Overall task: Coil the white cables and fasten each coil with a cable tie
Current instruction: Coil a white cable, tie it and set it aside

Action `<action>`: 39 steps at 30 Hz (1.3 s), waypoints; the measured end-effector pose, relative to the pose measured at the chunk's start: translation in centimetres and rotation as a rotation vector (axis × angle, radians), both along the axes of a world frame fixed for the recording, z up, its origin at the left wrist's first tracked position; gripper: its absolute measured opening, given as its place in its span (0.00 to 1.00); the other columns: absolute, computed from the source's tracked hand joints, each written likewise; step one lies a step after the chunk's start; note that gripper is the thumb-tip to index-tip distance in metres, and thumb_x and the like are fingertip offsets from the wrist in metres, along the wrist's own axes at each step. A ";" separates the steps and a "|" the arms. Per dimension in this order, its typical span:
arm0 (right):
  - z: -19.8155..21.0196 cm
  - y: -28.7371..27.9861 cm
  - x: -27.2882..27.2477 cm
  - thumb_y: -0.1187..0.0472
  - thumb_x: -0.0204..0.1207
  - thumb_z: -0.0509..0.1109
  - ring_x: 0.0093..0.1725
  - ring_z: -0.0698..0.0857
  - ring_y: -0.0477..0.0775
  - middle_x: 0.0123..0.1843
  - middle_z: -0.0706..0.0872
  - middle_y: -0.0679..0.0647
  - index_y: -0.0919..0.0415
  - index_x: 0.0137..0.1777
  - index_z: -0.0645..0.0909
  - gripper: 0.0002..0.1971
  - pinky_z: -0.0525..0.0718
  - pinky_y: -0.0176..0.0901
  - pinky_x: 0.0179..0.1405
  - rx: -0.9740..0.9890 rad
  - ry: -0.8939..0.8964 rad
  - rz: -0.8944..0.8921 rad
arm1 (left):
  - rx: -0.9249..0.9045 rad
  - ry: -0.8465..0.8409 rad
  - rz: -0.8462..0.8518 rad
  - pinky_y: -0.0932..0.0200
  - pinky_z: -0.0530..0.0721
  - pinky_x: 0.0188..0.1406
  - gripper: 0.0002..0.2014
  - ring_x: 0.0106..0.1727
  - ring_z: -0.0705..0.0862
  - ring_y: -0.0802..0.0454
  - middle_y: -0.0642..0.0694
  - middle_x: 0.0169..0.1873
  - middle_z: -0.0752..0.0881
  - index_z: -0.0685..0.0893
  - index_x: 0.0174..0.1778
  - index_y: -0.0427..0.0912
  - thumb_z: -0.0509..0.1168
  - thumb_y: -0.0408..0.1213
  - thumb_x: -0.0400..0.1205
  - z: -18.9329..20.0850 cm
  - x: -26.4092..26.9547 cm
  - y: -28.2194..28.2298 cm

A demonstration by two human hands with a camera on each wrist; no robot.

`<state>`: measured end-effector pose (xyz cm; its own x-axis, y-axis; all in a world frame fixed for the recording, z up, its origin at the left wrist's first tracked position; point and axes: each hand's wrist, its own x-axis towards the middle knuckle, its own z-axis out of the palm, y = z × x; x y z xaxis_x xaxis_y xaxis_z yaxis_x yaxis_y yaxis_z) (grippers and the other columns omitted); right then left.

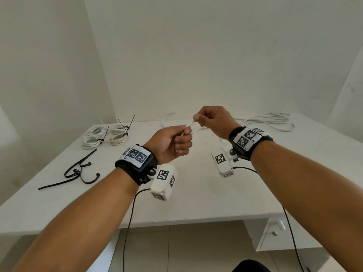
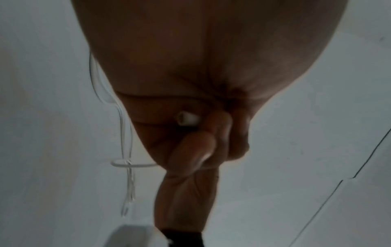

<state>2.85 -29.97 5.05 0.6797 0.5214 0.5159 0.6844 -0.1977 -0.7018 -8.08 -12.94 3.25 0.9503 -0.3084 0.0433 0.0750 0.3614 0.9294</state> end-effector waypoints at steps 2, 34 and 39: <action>-0.3 -0.6 0.5 0.51 0.81 0.73 0.27 0.72 0.45 0.25 0.79 0.45 0.56 0.37 0.87 0.13 0.72 0.37 0.32 0.111 0.081 0.040 | -0.085 -0.047 -0.042 0.66 0.67 0.20 0.12 0.22 0.66 0.59 0.54 0.23 0.67 0.75 0.38 0.42 0.52 0.38 0.87 0.7 -0.3 -0.7; -1.0 1.6 -4.9 0.56 0.80 0.65 0.41 0.84 0.54 0.41 0.88 0.50 0.55 0.46 0.87 0.09 0.87 0.53 0.44 -0.619 -0.281 -0.015 | 1.194 -0.351 0.689 0.53 0.65 0.29 0.17 0.29 0.68 0.50 0.48 0.27 0.73 0.65 0.32 0.45 0.51 0.37 0.89 -1.4 3.8 0.1; 0.6 0.5 -3.6 0.50 0.77 0.75 0.39 0.83 0.39 0.39 0.87 0.41 0.52 0.45 0.88 0.06 0.80 0.33 0.38 -0.513 -0.209 0.003 | 1.109 -0.239 0.401 0.58 0.65 0.27 0.17 0.24 0.66 0.51 0.50 0.20 0.70 0.67 0.28 0.43 0.52 0.30 0.84 -1.6 3.0 0.9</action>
<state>-0.77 -29.42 5.64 0.5882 0.7429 0.3196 0.7999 -0.4763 -0.3651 -5.13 -12.00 1.65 0.9912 0.0265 0.1300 -0.0766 -0.6855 0.7240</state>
